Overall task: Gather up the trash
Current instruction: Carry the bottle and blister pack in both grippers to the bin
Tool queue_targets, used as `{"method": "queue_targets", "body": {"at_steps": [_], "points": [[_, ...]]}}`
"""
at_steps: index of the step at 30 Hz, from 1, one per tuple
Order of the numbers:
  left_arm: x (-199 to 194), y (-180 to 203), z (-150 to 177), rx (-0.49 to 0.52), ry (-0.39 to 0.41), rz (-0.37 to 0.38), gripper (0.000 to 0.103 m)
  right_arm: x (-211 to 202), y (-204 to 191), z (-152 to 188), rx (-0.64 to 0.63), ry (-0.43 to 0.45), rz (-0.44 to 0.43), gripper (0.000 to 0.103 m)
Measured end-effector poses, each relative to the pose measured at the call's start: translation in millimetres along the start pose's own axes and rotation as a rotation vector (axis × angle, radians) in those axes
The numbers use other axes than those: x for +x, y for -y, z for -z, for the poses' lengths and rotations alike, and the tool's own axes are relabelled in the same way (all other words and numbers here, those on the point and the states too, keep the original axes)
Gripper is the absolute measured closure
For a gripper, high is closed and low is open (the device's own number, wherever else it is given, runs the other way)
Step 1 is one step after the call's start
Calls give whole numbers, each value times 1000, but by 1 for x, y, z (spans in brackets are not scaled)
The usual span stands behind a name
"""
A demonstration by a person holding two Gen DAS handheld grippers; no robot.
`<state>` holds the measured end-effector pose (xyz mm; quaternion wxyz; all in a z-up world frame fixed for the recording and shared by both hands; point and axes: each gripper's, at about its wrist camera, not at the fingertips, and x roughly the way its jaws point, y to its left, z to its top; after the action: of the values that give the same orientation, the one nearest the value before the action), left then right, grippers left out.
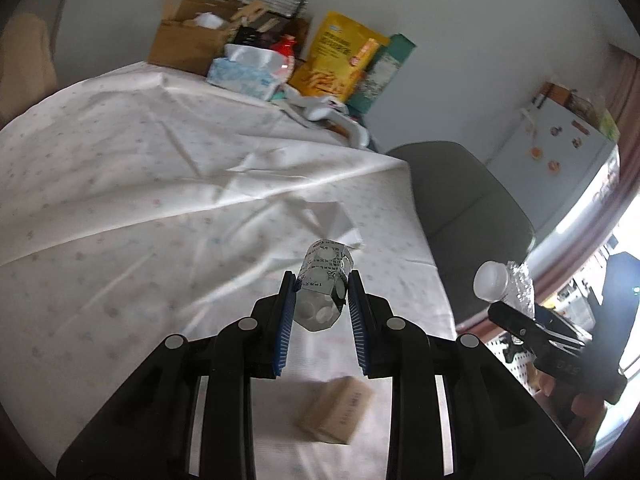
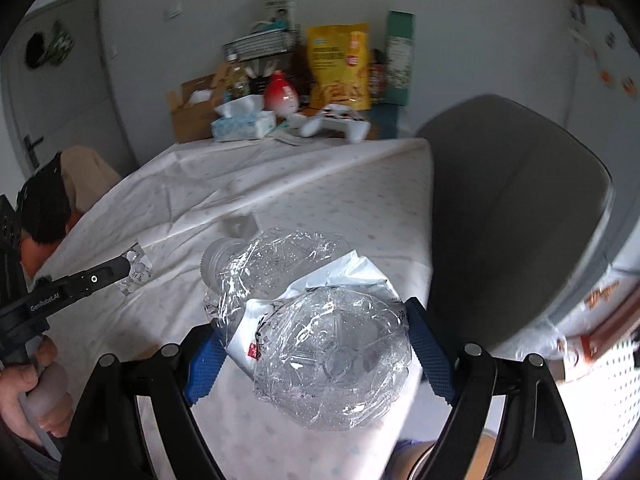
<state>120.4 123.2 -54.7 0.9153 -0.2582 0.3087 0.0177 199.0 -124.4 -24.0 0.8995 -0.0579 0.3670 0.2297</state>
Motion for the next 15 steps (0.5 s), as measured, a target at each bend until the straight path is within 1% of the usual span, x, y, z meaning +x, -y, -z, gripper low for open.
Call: {"method": "queue_targets", "body": {"at_steps": [6,15], "points": [[6,31,6,43,-16,43,77,-17,33,27,94,0,61,22],[29,88,30,139,-83,115,77,-26,84,69,205,-43,160,22]]}}
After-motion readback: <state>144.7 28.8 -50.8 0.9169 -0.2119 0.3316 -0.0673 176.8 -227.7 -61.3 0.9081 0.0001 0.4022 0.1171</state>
